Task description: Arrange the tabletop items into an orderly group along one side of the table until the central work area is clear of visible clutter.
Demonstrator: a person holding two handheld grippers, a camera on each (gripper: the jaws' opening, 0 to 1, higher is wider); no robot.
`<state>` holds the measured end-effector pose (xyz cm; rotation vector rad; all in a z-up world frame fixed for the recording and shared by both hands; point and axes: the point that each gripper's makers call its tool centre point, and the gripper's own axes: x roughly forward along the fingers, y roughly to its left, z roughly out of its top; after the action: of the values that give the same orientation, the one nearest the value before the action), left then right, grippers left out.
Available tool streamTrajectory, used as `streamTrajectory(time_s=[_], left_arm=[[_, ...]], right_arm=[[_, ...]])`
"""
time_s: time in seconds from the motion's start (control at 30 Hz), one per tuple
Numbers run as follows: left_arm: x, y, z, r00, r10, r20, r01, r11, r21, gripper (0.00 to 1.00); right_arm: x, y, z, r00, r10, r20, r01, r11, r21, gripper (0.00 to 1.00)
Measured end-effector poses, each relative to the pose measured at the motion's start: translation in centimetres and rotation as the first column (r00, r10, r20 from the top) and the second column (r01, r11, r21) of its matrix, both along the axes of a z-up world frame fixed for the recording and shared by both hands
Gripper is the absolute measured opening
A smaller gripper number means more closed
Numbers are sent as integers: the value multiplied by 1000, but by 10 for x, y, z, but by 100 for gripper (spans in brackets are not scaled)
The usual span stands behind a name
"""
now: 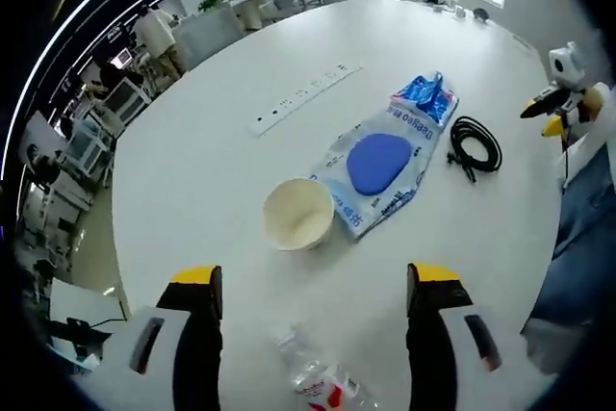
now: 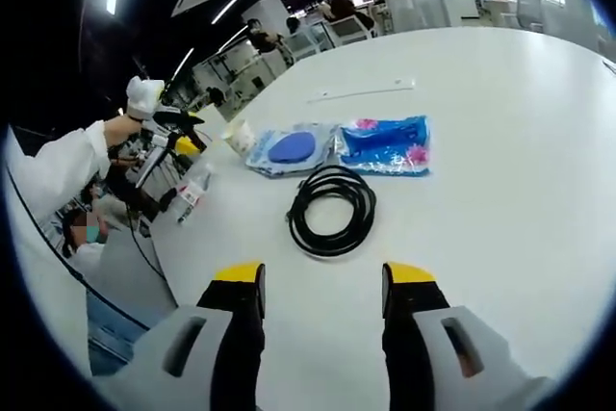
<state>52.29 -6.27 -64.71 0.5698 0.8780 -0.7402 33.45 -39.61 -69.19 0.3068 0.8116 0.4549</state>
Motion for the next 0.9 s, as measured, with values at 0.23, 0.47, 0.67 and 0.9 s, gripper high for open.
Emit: streamTrajectory(time_s=[0.23,0.47,0.67,0.9], left_arm=[[-16,23,-2,997,81,-1,-81,996,-24,79],[-33,47,-4,987,159,-12,-159,987,-38,79],[-45,64,-8,978,207,-25,-207,978,-27,77],[-51,73,-13,972,231,-39,-232,972,-24,77]], right_arm=[[-1,1,-2,1000,4,-7,-4,1000,2,47],[-3,3,-2,1000,8,-13,-8,1000,1,47],[-3,5,-4,1000,15,-20,-15,1000,1,47],[-3,7,-7,999,21,-28,-21,1000,1,46]])
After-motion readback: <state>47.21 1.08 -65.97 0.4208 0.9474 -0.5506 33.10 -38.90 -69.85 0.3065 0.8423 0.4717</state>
